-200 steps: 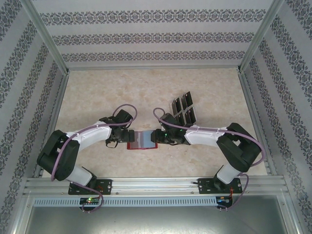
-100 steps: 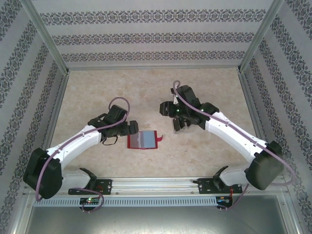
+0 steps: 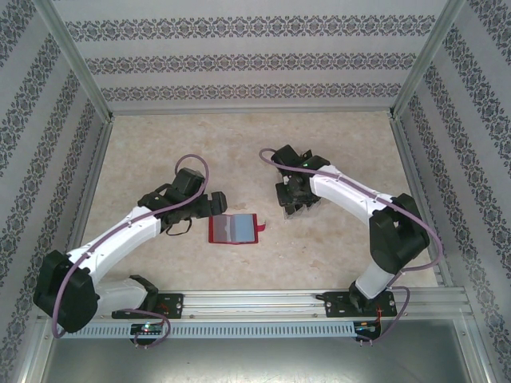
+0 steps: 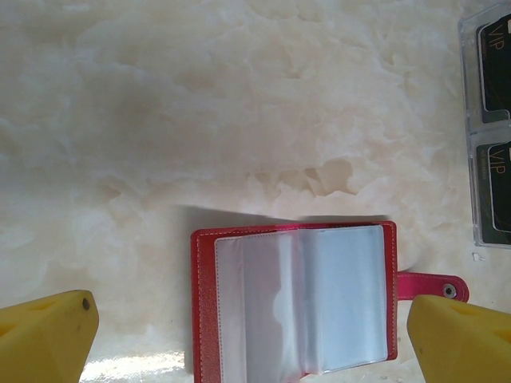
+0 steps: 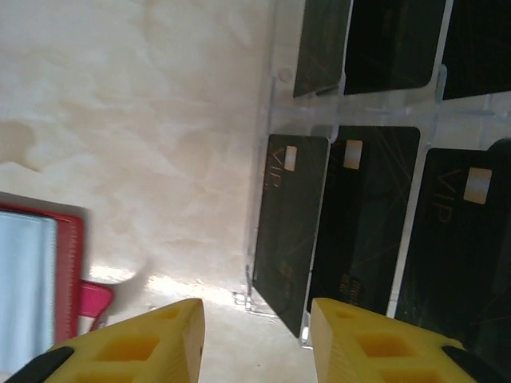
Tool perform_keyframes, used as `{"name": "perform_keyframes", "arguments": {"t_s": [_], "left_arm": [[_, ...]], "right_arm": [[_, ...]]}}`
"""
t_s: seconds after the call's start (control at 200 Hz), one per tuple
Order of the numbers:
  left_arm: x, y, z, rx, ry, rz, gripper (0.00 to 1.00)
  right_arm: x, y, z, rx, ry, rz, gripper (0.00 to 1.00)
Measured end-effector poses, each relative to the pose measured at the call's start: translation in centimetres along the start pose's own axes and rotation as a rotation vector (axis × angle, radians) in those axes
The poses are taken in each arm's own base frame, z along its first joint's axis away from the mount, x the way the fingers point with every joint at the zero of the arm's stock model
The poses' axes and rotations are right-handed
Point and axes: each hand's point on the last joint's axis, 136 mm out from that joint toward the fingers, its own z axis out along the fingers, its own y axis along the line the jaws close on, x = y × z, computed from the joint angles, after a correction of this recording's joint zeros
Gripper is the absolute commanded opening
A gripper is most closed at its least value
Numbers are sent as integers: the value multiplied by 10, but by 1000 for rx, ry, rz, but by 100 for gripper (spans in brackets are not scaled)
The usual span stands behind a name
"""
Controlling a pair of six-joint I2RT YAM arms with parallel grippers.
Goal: Put the credit cards into the card holder
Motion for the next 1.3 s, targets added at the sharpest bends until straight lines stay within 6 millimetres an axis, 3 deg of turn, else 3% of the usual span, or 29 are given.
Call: {"name": "perform_keyframes", "arguments": {"t_s": [0.714, 1.304], "left_arm": [[6, 5, 0, -1, 2, -1, 100], [4, 5, 2, 1, -5, -5, 100]], "right_arm": [[9, -8, 29, 87, 65, -18, 31], [8, -7, 43, 97, 81, -16, 17]]}}
